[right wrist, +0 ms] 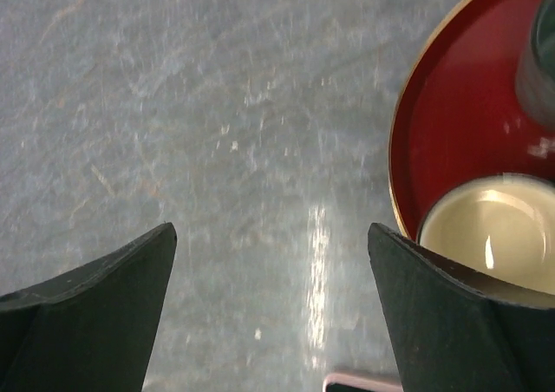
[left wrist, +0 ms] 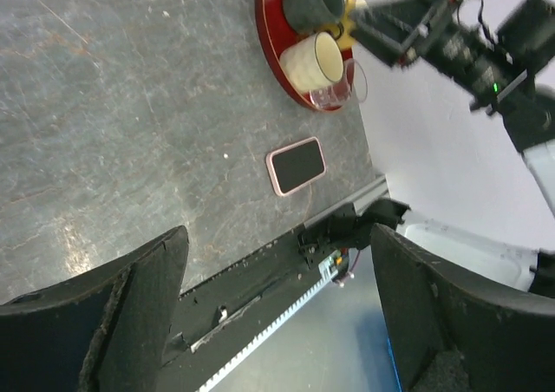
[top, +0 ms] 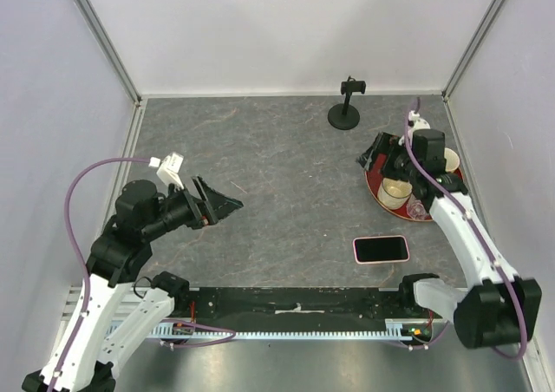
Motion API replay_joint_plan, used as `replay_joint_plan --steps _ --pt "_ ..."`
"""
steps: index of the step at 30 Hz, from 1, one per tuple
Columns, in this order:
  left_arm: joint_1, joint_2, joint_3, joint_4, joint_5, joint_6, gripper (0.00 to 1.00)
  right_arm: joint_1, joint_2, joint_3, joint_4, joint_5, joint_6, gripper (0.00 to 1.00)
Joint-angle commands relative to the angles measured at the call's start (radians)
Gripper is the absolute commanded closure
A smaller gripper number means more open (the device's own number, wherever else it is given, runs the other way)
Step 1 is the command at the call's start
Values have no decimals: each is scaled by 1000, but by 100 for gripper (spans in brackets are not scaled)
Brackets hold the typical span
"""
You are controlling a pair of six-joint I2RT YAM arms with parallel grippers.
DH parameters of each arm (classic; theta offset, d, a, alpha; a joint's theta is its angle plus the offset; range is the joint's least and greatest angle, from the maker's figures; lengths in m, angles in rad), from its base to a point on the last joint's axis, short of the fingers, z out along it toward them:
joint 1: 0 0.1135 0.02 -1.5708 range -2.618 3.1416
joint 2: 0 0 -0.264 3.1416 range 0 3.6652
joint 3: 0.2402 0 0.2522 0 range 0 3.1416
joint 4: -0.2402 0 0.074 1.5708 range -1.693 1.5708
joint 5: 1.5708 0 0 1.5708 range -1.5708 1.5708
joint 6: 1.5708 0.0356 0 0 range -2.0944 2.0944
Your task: Place the phone on the phone stand
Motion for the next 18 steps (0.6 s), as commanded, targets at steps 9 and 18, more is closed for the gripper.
replay_joint_plan --steps 9,18 --pt "-1 -55 -150 120 304 -59 17 -4 644 470 684 174 -70 2" --pt "0 -74 -140 134 314 -73 18 -14 940 618 883 45 -119 6"
